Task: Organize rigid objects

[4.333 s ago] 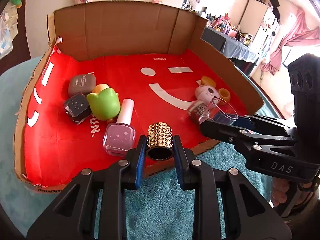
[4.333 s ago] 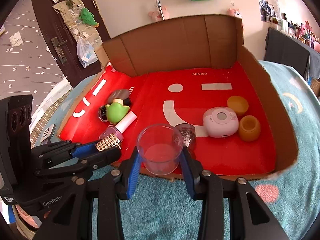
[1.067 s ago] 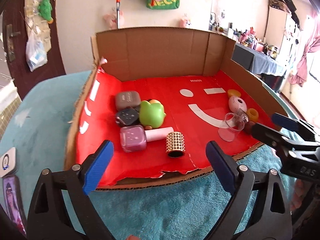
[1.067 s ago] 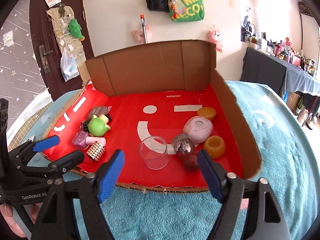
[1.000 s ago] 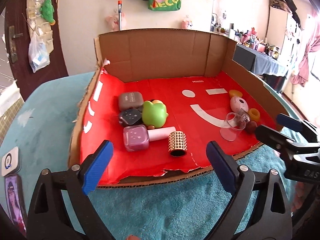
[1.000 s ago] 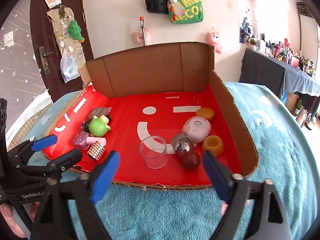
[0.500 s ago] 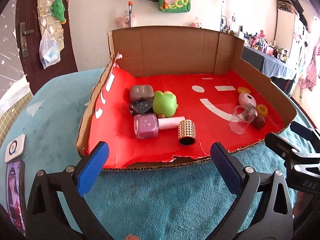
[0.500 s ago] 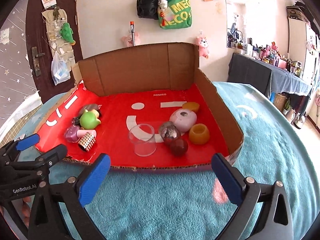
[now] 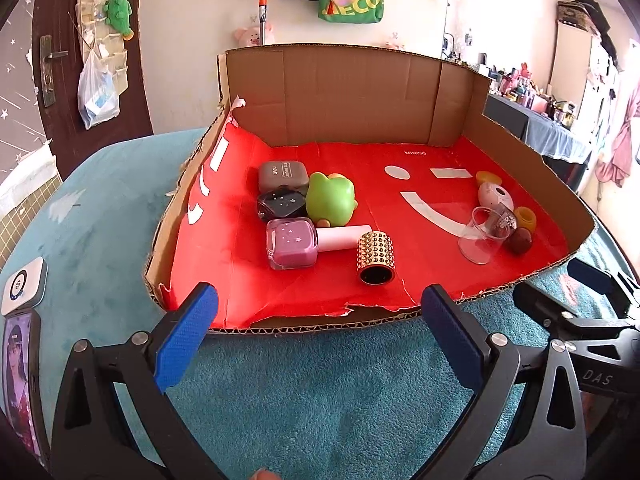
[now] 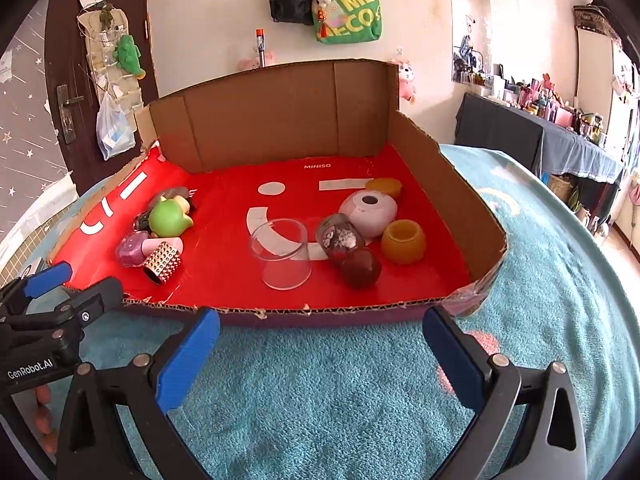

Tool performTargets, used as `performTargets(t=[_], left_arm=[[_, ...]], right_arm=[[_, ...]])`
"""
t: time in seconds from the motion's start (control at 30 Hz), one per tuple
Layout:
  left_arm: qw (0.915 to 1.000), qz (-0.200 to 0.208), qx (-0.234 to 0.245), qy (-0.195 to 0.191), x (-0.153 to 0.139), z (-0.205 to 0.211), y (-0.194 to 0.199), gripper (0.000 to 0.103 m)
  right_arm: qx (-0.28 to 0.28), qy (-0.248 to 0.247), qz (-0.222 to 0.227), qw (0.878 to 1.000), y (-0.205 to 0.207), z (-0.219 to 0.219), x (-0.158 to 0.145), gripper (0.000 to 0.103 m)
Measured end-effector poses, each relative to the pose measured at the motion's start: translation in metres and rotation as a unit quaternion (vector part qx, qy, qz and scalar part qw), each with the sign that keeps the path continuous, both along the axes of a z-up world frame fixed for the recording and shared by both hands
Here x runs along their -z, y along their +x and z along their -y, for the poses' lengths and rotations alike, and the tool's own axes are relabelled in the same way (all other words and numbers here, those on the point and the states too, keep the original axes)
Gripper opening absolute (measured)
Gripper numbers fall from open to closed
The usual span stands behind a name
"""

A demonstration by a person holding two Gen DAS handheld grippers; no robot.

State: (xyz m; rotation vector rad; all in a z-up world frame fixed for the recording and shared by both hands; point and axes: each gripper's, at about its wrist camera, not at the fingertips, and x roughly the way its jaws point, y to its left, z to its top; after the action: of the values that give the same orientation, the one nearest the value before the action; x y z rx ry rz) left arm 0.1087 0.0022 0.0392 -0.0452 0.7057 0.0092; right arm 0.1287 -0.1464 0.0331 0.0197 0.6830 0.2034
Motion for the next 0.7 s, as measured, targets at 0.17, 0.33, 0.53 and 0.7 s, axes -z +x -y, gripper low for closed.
performTargets(t=[0.17,0.33,0.53,0.7], left_arm=[[1.0000,-0.001,0.001,-0.003,0.000,-0.001,0.000,0.103],[1.0000,-0.002,0.002,-0.004,0.001,-0.002,0.001,0.103],[1.0000,-0.006,0.001,-0.007,0.001,-0.002,0.001,0.103],[0.9999,-0.007,0.001,-0.008,0.001,-0.002,0.001,0.103]], right_arm=[[0.003,-0.011,-0.005,1.000,0.001,-0.003,0.002,0.103],[-0.001,-0.007,0.008,1.000,-0.003,-0.003,-0.002,0.103],[0.008,0.011,0.038,0.999,-0.005,0.003,-0.017,0.103],[0.005,-0.001,0.029,1.000,0.000,-0.001,-0.012,0.103]])
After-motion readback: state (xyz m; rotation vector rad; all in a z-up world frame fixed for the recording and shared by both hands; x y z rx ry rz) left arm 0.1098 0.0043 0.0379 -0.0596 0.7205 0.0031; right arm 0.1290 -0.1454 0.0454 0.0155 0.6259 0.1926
